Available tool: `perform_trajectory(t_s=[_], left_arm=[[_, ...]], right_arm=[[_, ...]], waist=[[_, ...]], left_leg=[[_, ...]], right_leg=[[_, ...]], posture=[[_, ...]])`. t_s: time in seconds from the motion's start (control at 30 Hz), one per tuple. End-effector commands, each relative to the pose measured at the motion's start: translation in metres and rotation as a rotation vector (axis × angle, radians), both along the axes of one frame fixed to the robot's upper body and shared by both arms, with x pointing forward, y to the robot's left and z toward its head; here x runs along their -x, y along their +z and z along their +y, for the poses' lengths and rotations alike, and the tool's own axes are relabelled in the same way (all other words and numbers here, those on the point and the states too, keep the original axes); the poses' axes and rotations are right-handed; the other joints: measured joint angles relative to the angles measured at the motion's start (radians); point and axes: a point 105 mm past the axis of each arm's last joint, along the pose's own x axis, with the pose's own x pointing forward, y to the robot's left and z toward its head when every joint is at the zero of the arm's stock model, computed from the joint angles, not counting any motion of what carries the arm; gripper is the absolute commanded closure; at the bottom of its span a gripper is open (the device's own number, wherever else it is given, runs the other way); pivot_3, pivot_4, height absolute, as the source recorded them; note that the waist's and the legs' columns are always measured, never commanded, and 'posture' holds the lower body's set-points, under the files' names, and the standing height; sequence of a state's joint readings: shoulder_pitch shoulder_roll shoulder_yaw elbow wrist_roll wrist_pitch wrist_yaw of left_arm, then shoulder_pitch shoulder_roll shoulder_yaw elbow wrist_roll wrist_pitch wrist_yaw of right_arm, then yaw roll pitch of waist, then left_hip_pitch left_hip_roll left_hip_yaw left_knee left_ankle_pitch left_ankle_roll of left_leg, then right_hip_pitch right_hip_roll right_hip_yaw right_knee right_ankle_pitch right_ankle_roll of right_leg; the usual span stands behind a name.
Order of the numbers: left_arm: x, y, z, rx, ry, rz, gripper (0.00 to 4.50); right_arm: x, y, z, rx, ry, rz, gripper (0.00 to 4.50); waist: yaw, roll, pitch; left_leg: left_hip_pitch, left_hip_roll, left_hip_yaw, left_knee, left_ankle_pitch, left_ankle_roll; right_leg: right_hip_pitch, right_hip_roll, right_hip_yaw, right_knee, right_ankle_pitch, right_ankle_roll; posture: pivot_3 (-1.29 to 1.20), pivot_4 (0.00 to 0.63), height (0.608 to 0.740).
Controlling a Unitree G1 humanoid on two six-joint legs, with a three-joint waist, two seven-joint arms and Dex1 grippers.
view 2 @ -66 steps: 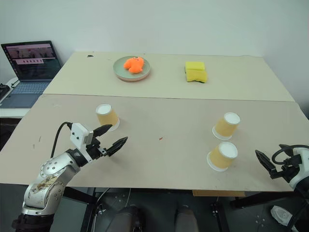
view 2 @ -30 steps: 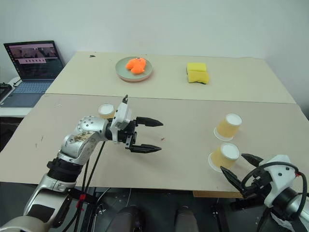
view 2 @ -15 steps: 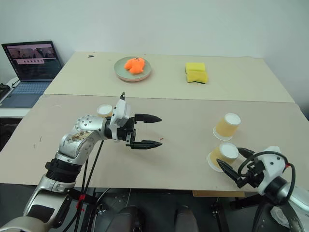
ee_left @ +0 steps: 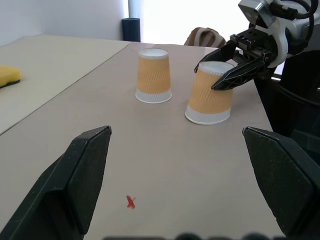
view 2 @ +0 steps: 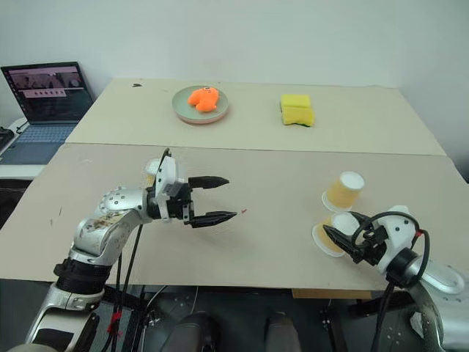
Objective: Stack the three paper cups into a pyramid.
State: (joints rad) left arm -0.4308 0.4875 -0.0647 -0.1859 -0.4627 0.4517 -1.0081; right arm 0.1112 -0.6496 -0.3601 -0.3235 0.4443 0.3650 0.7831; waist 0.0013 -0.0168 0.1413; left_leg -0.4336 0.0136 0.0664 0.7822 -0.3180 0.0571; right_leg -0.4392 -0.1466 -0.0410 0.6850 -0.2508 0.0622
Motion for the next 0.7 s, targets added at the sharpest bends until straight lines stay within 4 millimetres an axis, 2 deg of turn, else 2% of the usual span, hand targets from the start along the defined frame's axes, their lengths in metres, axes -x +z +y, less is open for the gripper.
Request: perform_trajectory(t_s=[0.03, 0.13, 0.2, 0.4, 0.6, 0.7], left_arm=[[0.003, 0.021, 0.019, 0.058, 0.11, -0.037, 0.0], [0.007, 0.024, 0.026, 0.069, 0.164, -0.038, 0.0], [0.014, 0.031, 0.032, 0.083, 0.212, -0.058, 0.0], [0.026, 0.043, 0.041, 0.092, 0.312, -0.105, 0.0], [0.04, 0.041, 0.048, 0.078, 0.39, -0.114, 0.0], [0.043, 0.039, 0.049, 0.078, 0.415, -0.113, 0.0]], right_arm=[[-0.022, 0.03, 0.027, -0.009, 0.111, -0.108, 1.74], [-0.036, 0.04, 0.052, -0.036, 0.217, -0.13, 1.74], [-0.052, 0.043, 0.088, -0.043, 0.37, -0.132, 1.74], [-0.078, 0.042, 0.145, -0.021, 0.613, -0.118, 1.74], [-0.094, 0.033, 0.185, 0.031, 0.779, -0.114, 1.74], [-0.098, 0.034, 0.194, 0.032, 0.819, -0.12, 1.74]], waist=[[-0.009, 0.001, 0.002], [-0.006, 0.001, 0.002], [-0.01, 0.0, 0.003], [-0.009, -0.001, 0.006], [-0.013, -0.001, 0.008], [-0.013, 0.0, 0.01]], left_leg=[[0.0, 0.0, 0.0, 0.0, 0.0, 0.0], [0.001, 0.0, -0.001, -0.001, 0.001, -0.001], [0.001, 0.0, -0.001, -0.001, 0.001, -0.002], [0.001, -0.001, -0.002, -0.001, 0.004, -0.007], [0.001, -0.001, -0.002, -0.001, 0.006, -0.01], [0.001, -0.001, -0.002, -0.001, 0.006, -0.011]], right_leg=[[0.0, 0.0, 0.0, 0.0, 0.0, 0.0], [0.0, 0.0, -0.001, 0.001, 0.0, -0.001], [0.001, 0.0, -0.001, 0.001, 0.001, -0.001], [0.0, 0.0, -0.001, 0.0, 0.001, -0.001], [0.0, 0.0, -0.002, 0.0, 0.001, -0.001], [-0.001, 0.0, -0.002, 0.001, 0.001, -0.001]], posture=[[0.0, 0.15, 0.673], [0.0, 0.15, 0.673], [0.0, 0.15, 0.673], [0.0, 0.15, 0.673], [0.0, 0.15, 0.673], [0.0, 0.15, 0.673]])
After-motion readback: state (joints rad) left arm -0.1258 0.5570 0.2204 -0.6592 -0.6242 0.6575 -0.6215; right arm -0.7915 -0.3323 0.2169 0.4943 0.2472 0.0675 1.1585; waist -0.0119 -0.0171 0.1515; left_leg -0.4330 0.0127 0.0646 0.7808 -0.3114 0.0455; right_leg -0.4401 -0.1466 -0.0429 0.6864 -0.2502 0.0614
